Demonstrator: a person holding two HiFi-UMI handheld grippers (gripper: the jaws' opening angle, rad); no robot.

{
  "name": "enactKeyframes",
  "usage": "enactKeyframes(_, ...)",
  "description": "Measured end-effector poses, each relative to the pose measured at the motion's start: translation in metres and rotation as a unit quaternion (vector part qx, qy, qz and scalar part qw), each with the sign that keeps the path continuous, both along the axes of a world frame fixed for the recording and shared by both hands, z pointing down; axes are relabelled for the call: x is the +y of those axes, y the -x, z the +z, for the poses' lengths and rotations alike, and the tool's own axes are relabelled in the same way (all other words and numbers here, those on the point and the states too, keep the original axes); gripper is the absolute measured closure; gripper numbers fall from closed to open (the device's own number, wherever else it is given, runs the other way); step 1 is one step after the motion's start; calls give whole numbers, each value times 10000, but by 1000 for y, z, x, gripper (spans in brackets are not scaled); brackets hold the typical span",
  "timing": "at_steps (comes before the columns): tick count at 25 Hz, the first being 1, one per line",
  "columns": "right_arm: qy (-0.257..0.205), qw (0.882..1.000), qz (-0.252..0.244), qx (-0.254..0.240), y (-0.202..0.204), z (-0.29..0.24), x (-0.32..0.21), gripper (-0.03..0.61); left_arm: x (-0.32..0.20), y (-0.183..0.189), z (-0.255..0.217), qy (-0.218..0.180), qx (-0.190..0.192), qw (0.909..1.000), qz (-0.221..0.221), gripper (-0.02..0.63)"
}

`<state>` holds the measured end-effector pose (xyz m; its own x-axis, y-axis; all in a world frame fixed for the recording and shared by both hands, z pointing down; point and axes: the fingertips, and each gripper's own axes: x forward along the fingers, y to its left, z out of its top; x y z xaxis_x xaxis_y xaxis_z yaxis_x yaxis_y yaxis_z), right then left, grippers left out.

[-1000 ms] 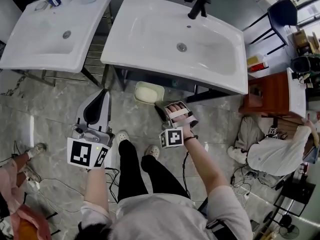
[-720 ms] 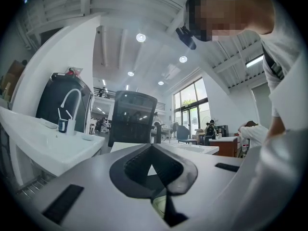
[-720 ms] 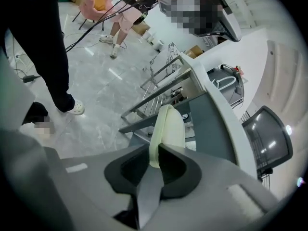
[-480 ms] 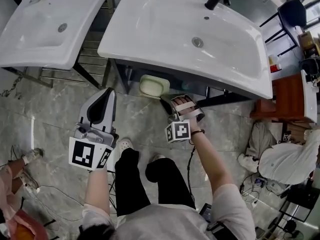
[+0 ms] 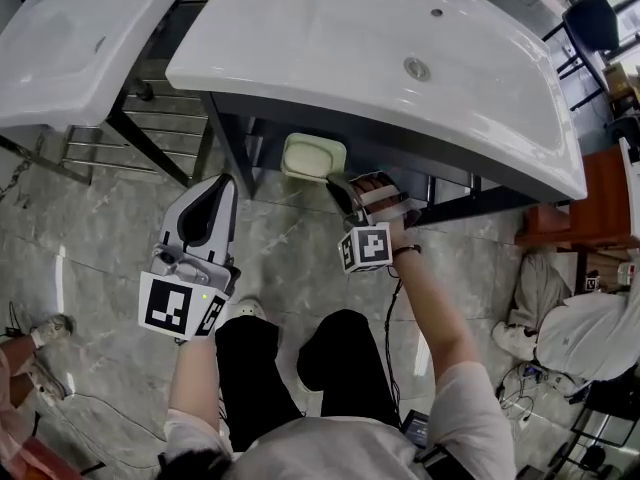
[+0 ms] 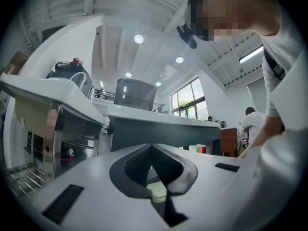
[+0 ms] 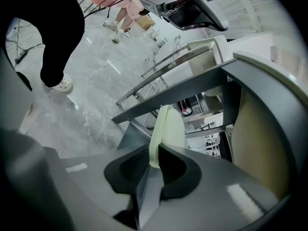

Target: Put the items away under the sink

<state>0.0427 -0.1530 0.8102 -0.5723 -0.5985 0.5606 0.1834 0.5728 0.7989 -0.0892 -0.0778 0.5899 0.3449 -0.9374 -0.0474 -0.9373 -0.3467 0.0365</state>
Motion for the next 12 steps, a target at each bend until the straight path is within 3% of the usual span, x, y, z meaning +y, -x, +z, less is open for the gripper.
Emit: enactKeyframes(12,-121,9997,-205,55,-5,47,-39,509,-26,-12,90,-484,-207,9983,241,606)
